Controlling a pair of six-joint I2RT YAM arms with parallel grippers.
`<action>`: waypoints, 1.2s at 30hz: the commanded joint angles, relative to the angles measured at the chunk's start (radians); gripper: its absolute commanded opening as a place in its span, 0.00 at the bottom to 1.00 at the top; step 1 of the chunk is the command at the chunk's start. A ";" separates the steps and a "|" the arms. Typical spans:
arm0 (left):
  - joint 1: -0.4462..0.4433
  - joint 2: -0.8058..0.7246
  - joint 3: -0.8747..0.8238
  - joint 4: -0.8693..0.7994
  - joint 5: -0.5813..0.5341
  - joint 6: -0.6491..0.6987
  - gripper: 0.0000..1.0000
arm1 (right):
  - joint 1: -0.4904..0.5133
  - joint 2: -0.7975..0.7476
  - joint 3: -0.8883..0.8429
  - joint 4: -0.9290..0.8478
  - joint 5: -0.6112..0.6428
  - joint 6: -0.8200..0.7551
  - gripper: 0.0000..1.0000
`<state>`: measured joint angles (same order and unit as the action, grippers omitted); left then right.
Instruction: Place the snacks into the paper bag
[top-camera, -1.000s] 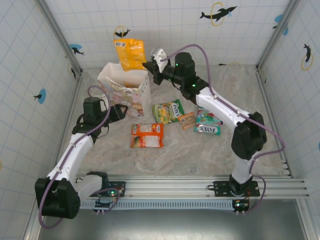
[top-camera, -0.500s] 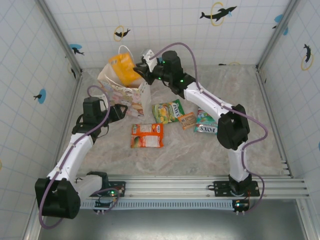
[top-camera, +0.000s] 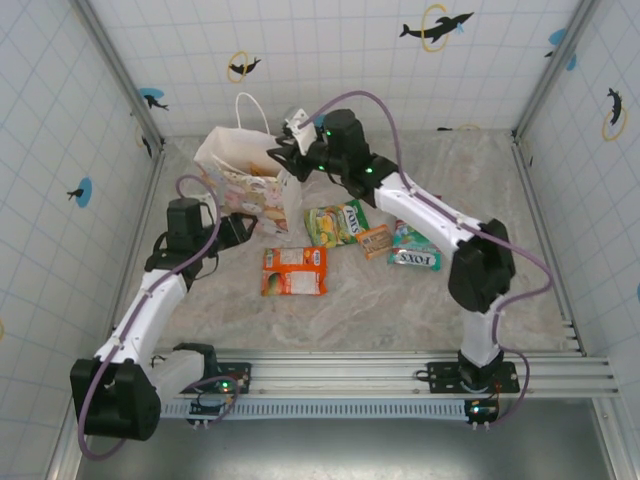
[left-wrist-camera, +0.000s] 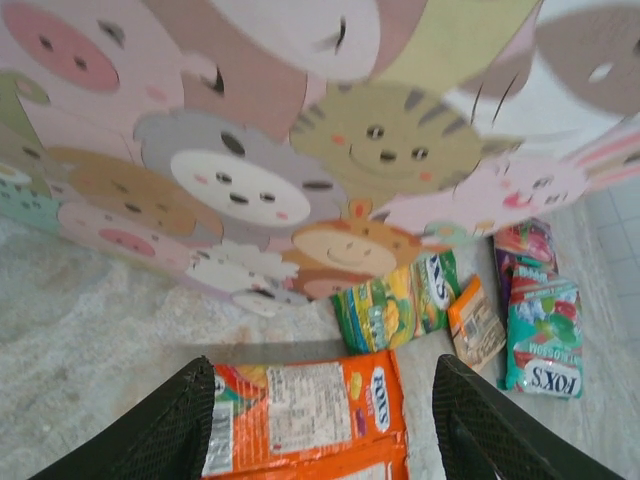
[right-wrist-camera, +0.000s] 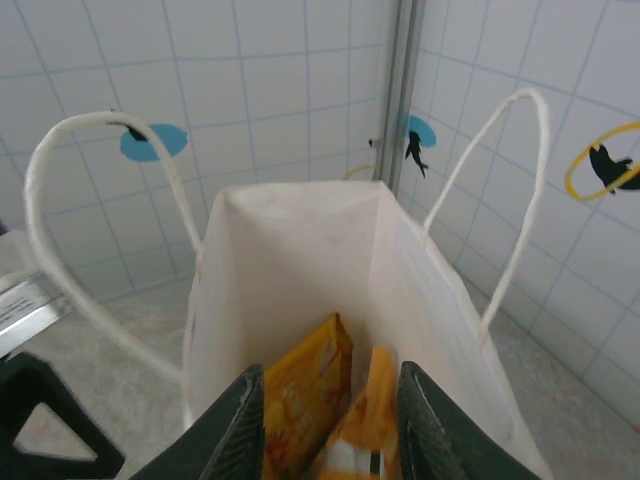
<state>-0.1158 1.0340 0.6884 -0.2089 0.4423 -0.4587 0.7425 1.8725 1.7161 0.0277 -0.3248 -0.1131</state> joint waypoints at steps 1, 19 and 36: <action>0.007 -0.025 -0.062 0.010 0.041 -0.057 0.57 | 0.014 -0.180 -0.155 0.027 0.081 0.059 0.39; -0.058 0.008 -0.234 0.095 -0.003 -0.180 0.52 | 0.037 -0.613 -0.937 0.176 0.168 0.602 0.46; -0.078 0.034 -0.279 0.123 -0.045 -0.173 0.45 | 0.089 -0.537 -1.153 0.291 0.171 0.876 0.51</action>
<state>-0.1856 1.0588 0.4194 -0.1017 0.4088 -0.6292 0.8249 1.3182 0.5999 0.2329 -0.1528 0.7002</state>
